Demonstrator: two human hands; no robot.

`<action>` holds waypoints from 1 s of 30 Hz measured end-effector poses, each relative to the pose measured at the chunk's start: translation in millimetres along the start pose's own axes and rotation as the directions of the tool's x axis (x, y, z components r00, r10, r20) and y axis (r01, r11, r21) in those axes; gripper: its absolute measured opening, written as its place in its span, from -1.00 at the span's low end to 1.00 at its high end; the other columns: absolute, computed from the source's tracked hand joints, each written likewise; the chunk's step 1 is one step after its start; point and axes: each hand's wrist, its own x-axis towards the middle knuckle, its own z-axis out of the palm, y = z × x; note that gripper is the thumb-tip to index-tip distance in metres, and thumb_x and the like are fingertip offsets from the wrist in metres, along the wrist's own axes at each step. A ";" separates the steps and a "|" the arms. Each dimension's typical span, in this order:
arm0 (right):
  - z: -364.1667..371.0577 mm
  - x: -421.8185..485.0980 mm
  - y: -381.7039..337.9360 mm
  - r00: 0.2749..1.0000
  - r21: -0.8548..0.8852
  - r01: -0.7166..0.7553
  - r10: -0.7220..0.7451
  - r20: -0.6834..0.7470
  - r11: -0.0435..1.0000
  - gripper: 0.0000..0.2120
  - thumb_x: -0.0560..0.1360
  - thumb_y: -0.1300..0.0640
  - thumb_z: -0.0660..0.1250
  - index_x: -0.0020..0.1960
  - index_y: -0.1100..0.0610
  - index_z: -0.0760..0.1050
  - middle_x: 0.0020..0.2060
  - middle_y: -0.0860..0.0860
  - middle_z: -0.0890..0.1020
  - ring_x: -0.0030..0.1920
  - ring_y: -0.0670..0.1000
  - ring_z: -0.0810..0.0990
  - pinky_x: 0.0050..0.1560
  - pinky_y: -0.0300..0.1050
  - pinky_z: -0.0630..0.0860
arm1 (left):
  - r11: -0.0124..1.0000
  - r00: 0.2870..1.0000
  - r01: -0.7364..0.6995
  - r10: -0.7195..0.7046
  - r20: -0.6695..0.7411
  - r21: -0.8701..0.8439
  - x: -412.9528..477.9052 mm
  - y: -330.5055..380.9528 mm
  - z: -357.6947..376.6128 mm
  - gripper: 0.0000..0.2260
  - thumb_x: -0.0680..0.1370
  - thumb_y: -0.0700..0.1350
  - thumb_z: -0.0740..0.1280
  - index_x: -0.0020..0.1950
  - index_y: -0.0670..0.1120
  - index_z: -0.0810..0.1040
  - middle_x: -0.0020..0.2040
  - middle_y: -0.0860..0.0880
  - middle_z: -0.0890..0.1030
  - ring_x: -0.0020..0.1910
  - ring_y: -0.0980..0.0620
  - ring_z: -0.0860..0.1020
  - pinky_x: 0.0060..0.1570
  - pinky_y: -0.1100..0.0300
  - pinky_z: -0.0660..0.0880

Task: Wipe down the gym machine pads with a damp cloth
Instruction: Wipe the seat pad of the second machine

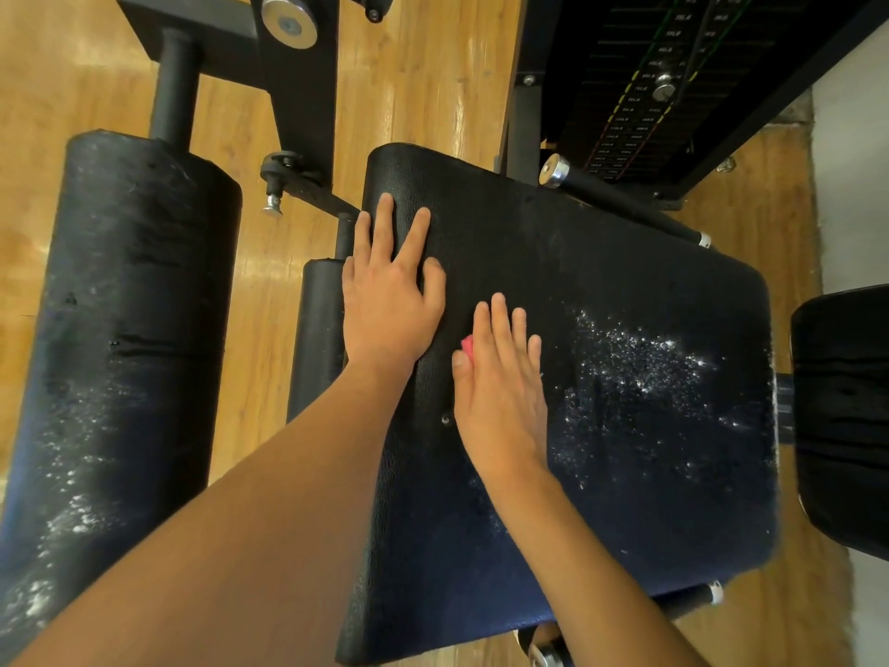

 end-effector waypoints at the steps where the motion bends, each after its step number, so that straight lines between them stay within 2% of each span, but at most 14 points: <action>1: 1.8 -6.6 -0.1 1.000 -0.002 -0.006 0.006 0.000 1.000 -0.44 0.73 -0.03 -0.04 0.67 0.09 -0.05 0.65 -0.03 -0.13 0.65 0.03 -0.19 0.59 -0.07 -0.30 | 1.000 1.000 -0.002 0.002 0.001 0.001 0.1 -0.1 0.1 -0.51 0.67 0.05 0.10 0.62 0.11 0.27 0.68 -0.03 0.09 0.66 -0.11 0.01 0.52 -0.23 0.21; 8: 1.1 7.9 -4.0 1.000 0.004 -0.007 0.007 -0.020 1.000 -0.46 0.74 -0.01 -0.02 0.67 0.12 -0.01 0.67 0.01 -0.07 0.65 0.04 -0.19 0.57 -0.10 -0.35 | 1.000 1.000 -0.001 0.001 0.002 0.009 0.5 -0.1 0.6 -0.51 0.67 0.04 0.10 0.62 0.11 0.27 0.68 -0.04 0.10 0.66 -0.11 0.01 0.50 -0.23 0.24; 13: 1.4 23.6 -6.6 0.999 0.010 -0.028 0.029 -0.040 1.000 -0.46 0.75 0.00 -0.03 0.67 0.11 -0.03 0.67 0.01 -0.10 0.65 0.06 -0.21 0.59 -0.06 -0.31 | 1.000 1.000 -0.004 0.004 0.000 0.006 0.8 0.7 0.2 -0.51 0.67 0.04 0.10 0.62 0.11 0.27 0.68 -0.04 0.10 0.66 -0.11 0.01 0.50 -0.24 0.24; 21: 7.5 -18.5 -5.2 0.999 0.020 -0.029 0.029 -0.014 0.999 -0.46 0.74 0.01 -0.01 0.67 0.11 -0.03 0.66 0.00 -0.09 0.65 0.07 -0.18 0.60 -0.04 -0.27 | 1.000 1.000 -0.006 0.006 0.005 0.005 0.1 0.2 -0.4 -0.51 0.67 0.05 0.10 0.62 0.11 0.27 0.68 -0.04 0.09 0.66 -0.12 0.01 0.50 -0.24 0.23; 30: 6.3 2.8 -7.2 0.999 0.010 -0.032 0.032 -0.018 0.999 -0.46 0.74 0.00 -0.03 0.67 0.12 -0.02 0.66 0.00 -0.13 0.65 0.05 -0.23 0.57 -0.07 -0.35 | 1.000 1.000 -0.011 0.011 -0.009 0.018 1.4 -2.9 0.2 -0.50 0.66 0.05 0.09 0.62 0.10 0.28 0.68 -0.05 0.11 0.65 -0.13 0.03 0.50 -0.20 0.25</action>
